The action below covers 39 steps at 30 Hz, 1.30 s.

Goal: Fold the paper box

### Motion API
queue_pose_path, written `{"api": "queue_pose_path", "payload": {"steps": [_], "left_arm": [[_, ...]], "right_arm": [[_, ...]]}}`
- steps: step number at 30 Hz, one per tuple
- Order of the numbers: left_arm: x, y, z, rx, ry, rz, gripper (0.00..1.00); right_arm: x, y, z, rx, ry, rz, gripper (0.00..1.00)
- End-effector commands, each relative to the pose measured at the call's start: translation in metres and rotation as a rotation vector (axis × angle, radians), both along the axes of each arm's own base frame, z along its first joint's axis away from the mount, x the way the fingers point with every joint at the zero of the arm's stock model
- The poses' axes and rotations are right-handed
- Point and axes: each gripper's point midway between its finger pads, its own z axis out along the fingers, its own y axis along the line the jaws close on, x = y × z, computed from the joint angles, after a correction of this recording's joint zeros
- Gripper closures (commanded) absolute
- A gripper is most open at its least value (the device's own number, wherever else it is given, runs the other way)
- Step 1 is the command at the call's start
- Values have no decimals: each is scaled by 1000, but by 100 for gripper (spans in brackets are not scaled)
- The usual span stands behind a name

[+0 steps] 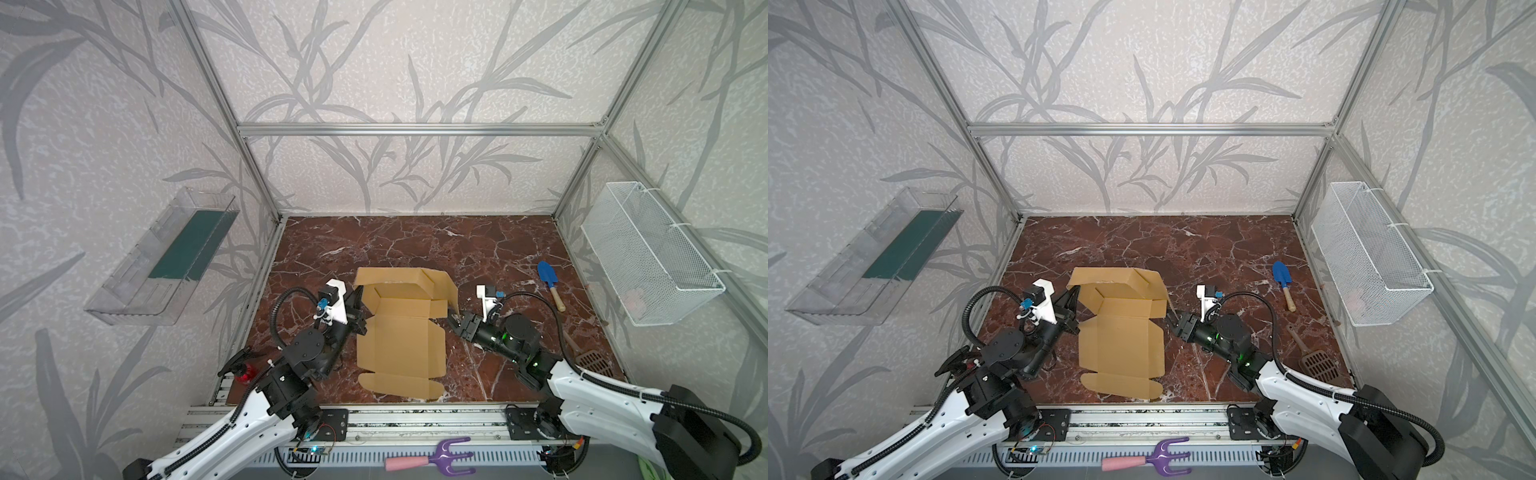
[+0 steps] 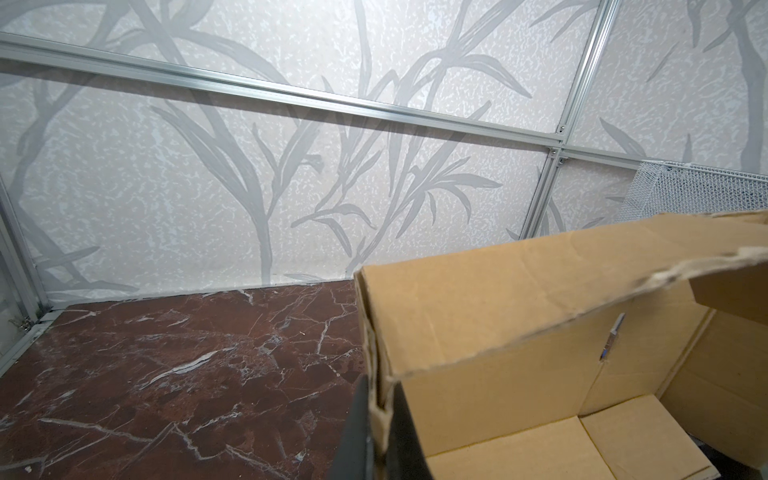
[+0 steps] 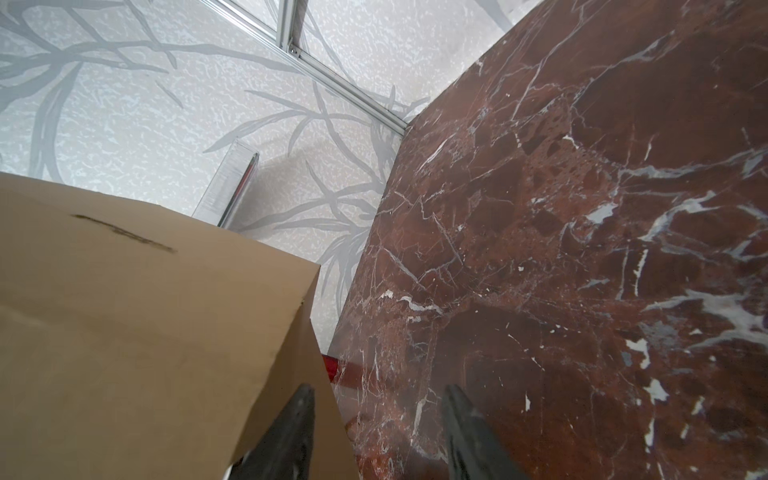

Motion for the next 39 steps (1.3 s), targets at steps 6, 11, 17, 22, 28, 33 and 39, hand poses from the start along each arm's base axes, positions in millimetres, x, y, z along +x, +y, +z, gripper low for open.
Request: {"api": "queue_pose_path", "payload": {"steps": [6, 11, 17, 22, 28, 33, 39], "left_arm": [[2, 2, 4, -30, -3, 13, 100], [2, 3, 5, -31, -3, 17, 100], [2, 4, 4, -29, 0, 19, 100], [2, 2, 4, -27, 1, 14, 100], [2, 2, 3, -25, 4, 14, 100], [1, -5, 1, -1, 2, -21, 100], [2, -9, -1, 0, 9, -38, 100]], "right_arm": [[-9, 7, 22, 34, -89, 15, 49], [-14, 14, 27, 58, -115, 39, 50], [-15, 6, 30, 78, -131, 6, 49], [-18, 4, 39, 92, -154, 7, 50], [-21, 8, 44, 113, -166, 26, 49], [-28, 18, 50, 140, -192, 59, 49], [-30, 27, 47, 136, -192, 72, 49]]}}
